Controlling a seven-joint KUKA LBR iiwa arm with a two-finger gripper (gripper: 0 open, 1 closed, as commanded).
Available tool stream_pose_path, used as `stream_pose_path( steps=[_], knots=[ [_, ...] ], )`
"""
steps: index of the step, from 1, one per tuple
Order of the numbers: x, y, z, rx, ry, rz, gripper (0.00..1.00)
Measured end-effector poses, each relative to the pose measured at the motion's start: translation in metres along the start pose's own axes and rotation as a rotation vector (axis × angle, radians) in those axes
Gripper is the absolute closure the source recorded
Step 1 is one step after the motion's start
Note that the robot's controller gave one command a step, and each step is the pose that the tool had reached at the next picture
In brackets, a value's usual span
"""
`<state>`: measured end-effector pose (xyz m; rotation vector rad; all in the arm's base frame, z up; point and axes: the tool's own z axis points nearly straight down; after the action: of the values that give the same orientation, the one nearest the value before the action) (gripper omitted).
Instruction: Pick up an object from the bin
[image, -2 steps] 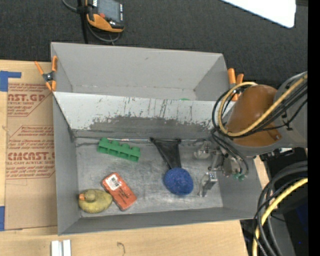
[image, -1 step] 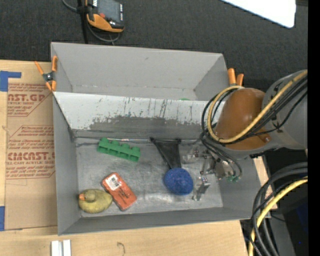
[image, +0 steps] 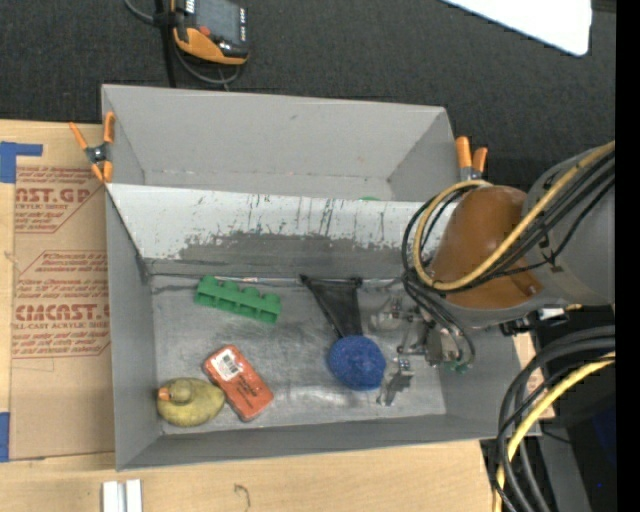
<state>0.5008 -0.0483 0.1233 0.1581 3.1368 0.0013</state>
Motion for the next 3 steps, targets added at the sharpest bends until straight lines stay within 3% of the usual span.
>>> stream_pose_path(
  steps=[1,2,3],
  knots=[
    [0.0070,-0.0070,0.0555,0.000,-0.003,0.178,0.00],
    [0.0146,0.0014,0.0515,0.000,-0.004,0.180,1.00],
    [0.0146,0.0014,0.0515,0.000,-0.004,0.180,1.00]
  ],
)
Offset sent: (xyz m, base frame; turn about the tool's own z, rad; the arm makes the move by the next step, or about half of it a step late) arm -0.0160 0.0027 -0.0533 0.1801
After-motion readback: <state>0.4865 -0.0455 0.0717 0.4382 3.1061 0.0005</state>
